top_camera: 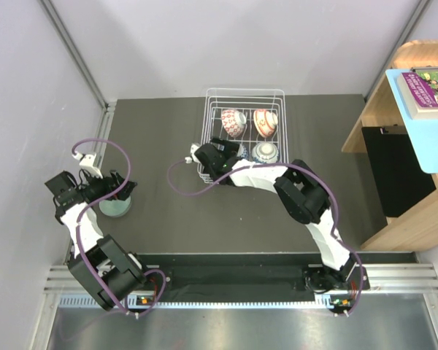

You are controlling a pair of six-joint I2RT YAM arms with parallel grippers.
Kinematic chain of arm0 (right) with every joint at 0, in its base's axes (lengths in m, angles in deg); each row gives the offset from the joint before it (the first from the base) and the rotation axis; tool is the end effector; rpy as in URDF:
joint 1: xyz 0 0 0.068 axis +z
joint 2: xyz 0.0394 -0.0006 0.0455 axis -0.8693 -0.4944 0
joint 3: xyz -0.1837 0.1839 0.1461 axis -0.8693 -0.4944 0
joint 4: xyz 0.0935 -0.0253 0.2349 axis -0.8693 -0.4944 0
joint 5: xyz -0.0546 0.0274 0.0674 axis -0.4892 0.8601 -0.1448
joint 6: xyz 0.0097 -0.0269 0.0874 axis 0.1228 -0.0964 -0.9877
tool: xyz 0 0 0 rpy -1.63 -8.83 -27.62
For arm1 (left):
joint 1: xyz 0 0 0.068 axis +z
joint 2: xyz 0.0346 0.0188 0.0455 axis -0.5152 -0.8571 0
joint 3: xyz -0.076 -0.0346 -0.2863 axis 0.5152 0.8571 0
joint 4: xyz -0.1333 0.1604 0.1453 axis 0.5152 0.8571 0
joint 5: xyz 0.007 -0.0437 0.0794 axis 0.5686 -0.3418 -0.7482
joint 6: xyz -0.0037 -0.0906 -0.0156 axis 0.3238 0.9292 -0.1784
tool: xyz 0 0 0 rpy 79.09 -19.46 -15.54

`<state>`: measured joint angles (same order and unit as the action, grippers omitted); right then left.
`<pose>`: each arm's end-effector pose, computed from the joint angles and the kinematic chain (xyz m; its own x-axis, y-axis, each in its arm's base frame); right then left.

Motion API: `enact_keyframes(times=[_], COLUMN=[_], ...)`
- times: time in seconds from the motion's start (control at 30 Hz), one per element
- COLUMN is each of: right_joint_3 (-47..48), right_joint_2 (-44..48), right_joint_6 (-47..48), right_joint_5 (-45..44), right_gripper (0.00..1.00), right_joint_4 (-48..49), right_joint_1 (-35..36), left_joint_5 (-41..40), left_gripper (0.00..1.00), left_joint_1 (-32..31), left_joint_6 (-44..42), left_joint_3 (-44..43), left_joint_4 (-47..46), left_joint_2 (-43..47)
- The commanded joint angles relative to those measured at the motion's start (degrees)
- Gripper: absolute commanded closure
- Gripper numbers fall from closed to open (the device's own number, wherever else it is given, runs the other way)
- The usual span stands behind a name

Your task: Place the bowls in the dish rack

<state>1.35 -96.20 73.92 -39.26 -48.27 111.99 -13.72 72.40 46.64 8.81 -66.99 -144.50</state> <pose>0.3643 0.3700 0.1641 -0.1431 -0.9662 -0.2145 -0.4982 0.2576 -0.8279 0.2086 0.0879 0.2521 -0.4333 -0.1305 -0.8918 0.3333 0.8961 -0.2931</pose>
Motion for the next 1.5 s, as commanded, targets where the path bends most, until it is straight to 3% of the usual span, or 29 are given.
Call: enact_keyframes(times=[0.0, 0.3, 0.63, 0.97, 1.2, 1.47], right_joint_3=[5.6, 11.4, 12.1, 8.5, 7.2, 7.5], right_joint_2=[5.0, 4.3, 4.7, 6.0, 5.7, 7.8], right_joint_6=[-7.3, -11.3, -11.3, -7.4, -4.6, -6.6], right_joint_5=[10.8, 22.0, 27.0, 12.6, 9.3, 10.9], right_gripper=[0.00, 0.00, 0.00, 0.00, 0.00, 0.01], right_joint_4=[-9.7, -18.5, -21.1, -11.3, -5.4, -6.2], right_joint_1=[0.6, -1.4, -2.7, -3.0, -3.7, -3.5], left_joint_5=[2.6, 2.7, 2.8, 2.7, 2.2, -1.9], left_gripper=[0.01, 0.01, 0.01, 0.01, 0.01, 0.01], left_joint_1=[0.5, 0.7, 0.9, 0.9, 1.0, 1.0], left_joint_6=[-1.2, -1.1, -1.3, -1.8, -2.0, 0.4], left_joint_3=[0.0, -0.1, -0.2, 0.0, 0.2, 1.8], left_joint_4=[-0.5, -0.3, -0.1, 0.2, 0.1, -3.6], left_joint_2=[-0.1, 0.1, 0.1, 0.4, 0.7, 2.6])
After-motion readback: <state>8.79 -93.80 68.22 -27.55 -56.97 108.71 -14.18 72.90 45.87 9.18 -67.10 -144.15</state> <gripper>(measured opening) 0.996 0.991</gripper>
